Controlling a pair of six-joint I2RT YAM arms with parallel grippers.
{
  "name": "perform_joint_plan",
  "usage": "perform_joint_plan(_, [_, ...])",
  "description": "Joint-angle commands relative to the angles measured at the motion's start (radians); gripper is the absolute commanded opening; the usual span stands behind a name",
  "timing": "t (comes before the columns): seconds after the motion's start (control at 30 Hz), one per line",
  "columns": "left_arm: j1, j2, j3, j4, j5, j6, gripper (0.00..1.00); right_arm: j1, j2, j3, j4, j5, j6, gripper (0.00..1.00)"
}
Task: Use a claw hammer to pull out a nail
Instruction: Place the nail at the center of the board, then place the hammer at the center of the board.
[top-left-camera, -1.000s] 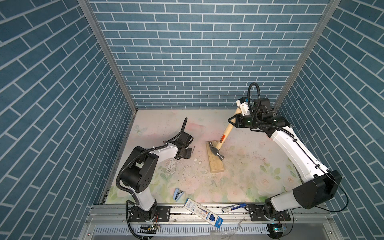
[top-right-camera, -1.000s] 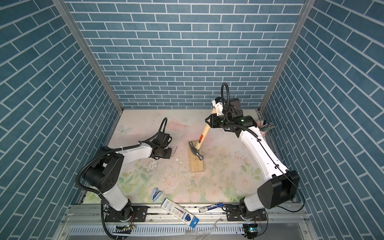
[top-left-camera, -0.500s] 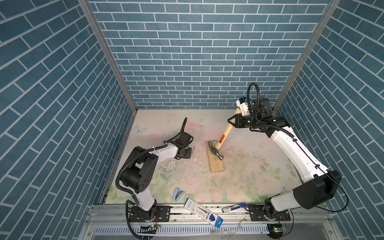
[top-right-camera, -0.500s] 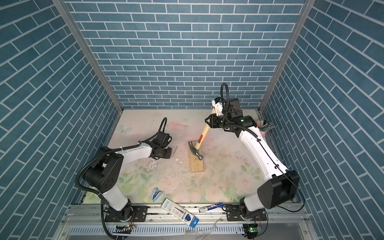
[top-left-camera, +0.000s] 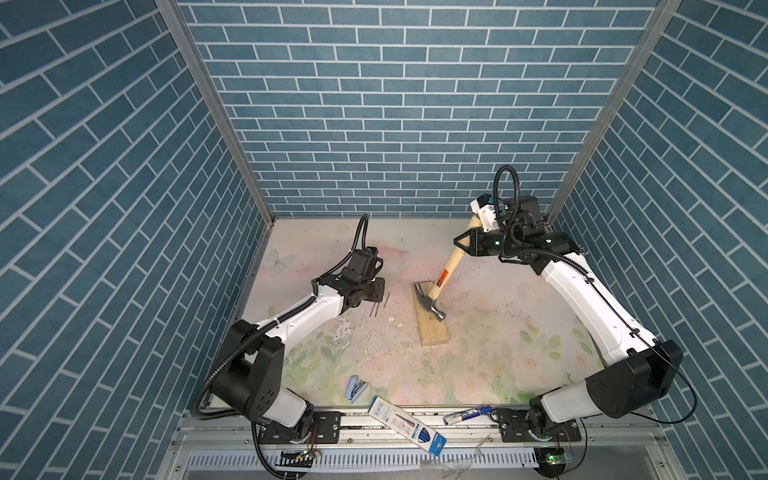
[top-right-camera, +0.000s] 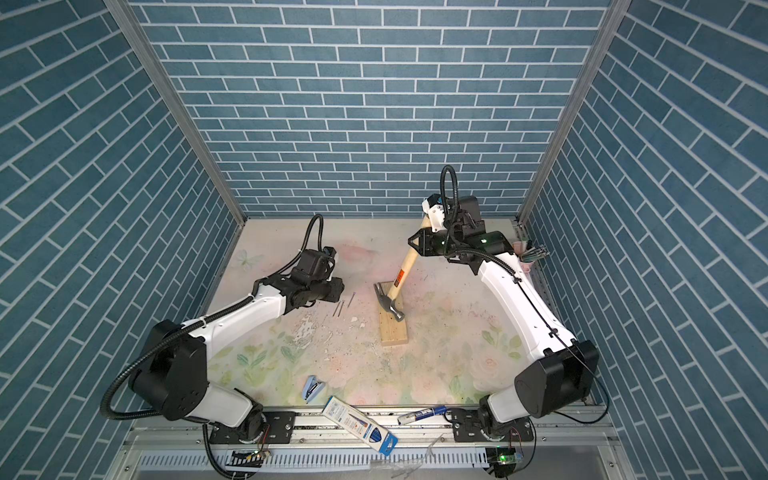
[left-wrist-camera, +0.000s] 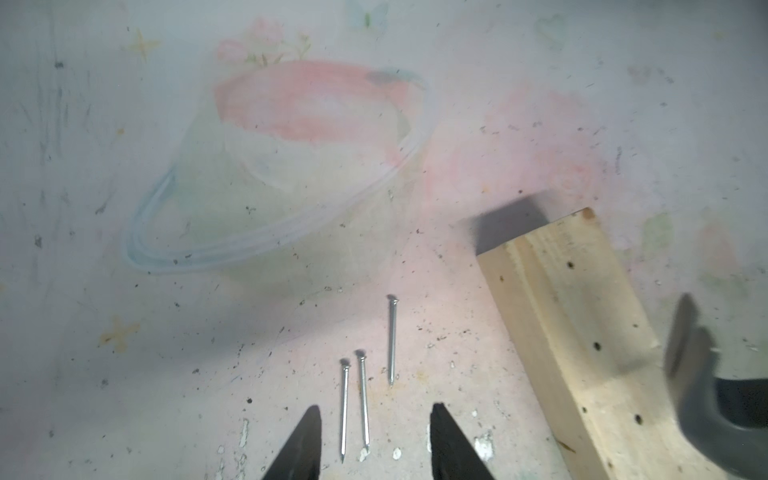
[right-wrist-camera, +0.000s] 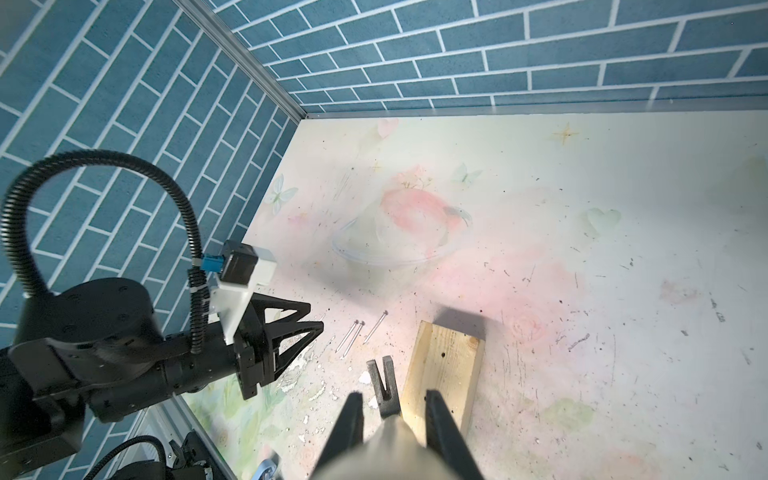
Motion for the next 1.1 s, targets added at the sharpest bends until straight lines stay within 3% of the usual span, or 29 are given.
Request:
perform_joint_plan(0.0, [-0.051, -0.043, 0.024, 0.014, 0.005, 0.045, 0.47, 0.009, -0.014, 0.034, 0.093, -0.087, 0.069, 0.00])
perform_joint_plan(0.5, [-0.229, -0.081, 0.088, 0.047, -0.028, 0.194, 0.55, 0.041, 0.018, 0.033, 0.122, -0.128, 0.087, 0.00])
perform_joint_plan(1.07, [-0.298, -0.021, 0.128, 0.052, -0.018, 0.256, 0.57, 0.087, 0.064, 0.062, 0.144, -0.162, 0.104, 0.00])
